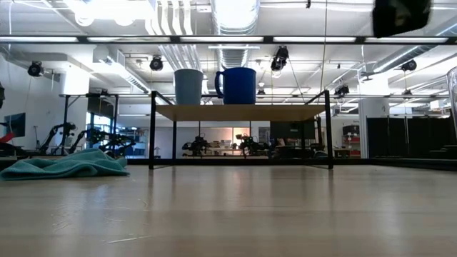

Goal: Stack small to large cups/mugs on shelf
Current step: Put the transparent mug on the shelf

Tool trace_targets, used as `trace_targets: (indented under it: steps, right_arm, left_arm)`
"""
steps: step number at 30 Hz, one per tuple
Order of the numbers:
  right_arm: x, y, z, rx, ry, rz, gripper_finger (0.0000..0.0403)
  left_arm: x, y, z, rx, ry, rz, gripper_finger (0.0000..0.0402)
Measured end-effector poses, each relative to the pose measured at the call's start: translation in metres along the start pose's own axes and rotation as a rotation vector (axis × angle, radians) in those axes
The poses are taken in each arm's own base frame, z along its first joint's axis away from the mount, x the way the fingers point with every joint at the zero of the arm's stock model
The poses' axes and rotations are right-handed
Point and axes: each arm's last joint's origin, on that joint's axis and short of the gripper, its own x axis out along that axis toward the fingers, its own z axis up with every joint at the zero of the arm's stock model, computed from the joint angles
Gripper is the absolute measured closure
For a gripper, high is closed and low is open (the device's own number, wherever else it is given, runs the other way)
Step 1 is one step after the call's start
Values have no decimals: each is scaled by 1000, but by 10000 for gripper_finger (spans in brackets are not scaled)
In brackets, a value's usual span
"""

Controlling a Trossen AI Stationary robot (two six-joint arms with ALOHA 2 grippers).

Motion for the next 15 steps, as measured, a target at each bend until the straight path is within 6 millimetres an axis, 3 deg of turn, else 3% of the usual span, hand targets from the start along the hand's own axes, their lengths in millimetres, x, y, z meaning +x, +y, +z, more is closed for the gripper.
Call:
trace_targets:
  steps: [8, 15]
  right_arm:
    - [22, 11, -27, 172, 28, -65, 305]
    - [57, 16, -28, 200, 62, -164, 305]
  left_arm:
    - [-16, -3, 3, 34, -21, -1, 283]
    - [-16, -3, 3, 35, -29, -2, 283]
